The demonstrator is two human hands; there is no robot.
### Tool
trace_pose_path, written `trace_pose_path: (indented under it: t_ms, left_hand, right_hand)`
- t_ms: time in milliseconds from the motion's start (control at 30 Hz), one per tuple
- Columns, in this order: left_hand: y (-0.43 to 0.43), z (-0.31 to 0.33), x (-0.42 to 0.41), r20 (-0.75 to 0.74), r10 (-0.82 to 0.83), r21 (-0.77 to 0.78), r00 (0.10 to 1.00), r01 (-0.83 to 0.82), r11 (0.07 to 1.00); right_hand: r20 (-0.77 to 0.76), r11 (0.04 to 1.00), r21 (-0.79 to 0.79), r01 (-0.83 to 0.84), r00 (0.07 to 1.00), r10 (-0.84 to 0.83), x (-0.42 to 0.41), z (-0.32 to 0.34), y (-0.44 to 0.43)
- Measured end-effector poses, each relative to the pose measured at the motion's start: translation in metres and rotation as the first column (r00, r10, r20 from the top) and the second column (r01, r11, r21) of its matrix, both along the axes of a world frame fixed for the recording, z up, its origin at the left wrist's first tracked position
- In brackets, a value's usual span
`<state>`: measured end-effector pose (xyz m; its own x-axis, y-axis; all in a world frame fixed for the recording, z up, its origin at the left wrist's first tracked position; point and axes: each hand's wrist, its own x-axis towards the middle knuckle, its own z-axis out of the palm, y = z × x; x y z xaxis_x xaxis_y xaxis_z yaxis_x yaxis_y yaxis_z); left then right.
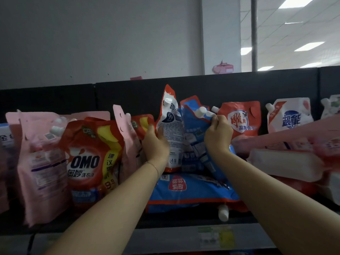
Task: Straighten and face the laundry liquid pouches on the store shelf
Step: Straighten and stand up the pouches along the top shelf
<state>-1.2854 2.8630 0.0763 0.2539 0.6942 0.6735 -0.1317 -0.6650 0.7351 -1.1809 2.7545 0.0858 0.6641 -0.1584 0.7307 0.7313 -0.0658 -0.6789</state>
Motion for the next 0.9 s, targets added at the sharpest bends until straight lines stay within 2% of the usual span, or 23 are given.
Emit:
trace_pose_path:
  t_ms: [133, 300, 467, 567, 667, 733, 800, 867, 900]
  left_hand:
    - [0.017, -0.01, 0.017, 0.016, -0.155, 0.075, 0.988, 0.154, 0.985]
    - [0.036, -0.014, 0.019, -0.241, -0.239, 0.074, 0.941, 0.264, 0.962]
    - [0.035, -0.015, 0.016, -0.365, -0.134, 0.178, 0.921, 0.211, 0.961]
    - [0.03, -0.015, 0.013, -0.36, -0.041, 0.329, 0.932, 0.168, 0.929]
    - [0.026, -0.012, 0.007, -0.355, 0.068, 0.429, 0.932, 0.098, 0.898]
    - [0.026, -0.012, 0.002, -0.318, 0.187, 0.531, 0.929, 0.011, 0.848]
    - [0.02, -0.015, -0.004, -0.237, 0.212, 0.624, 0.948, -0.018, 0.781]
    - [0.009, -0.019, -0.012, -0.206, 0.153, 0.716, 0.967, 0.042, 0.697]
    - [0.002, -0.023, -0.016, -0.254, 0.094, 0.75, 0.963, 0.134, 0.647]
  right_hand:
    - [-0.012, 0.995, 0.087, -0.054, 0.998, 0.055, 0.004, 0.006, 0.012]
    - [-0.114, 0.996, 0.024, -0.089, 0.989, 0.091, 0.01, -0.011, 0.034]
    - [-0.162, 0.982, -0.139, -0.131, 0.981, 0.108, 0.021, -0.01, 0.023]
    - [-0.133, 0.945, -0.305, -0.116, 0.988, 0.078, 0.018, -0.016, 0.016]
    - [-0.083, 0.913, -0.403, -0.061, 0.996, 0.03, 0.013, -0.022, 0.01]
    - [-0.049, 0.877, -0.48, 0.003, 0.998, -0.03, 0.009, -0.025, 0.003]
    - [-0.027, 0.832, -0.553, 0.045, 0.997, -0.072, 0.005, -0.027, -0.005]
    - [0.026, 0.794, -0.598, 0.108, 0.993, -0.116, 0.0, -0.029, -0.012]
    - [0.073, 0.781, -0.605, 0.155, 0.988, -0.139, -0.003, -0.03, -0.016]
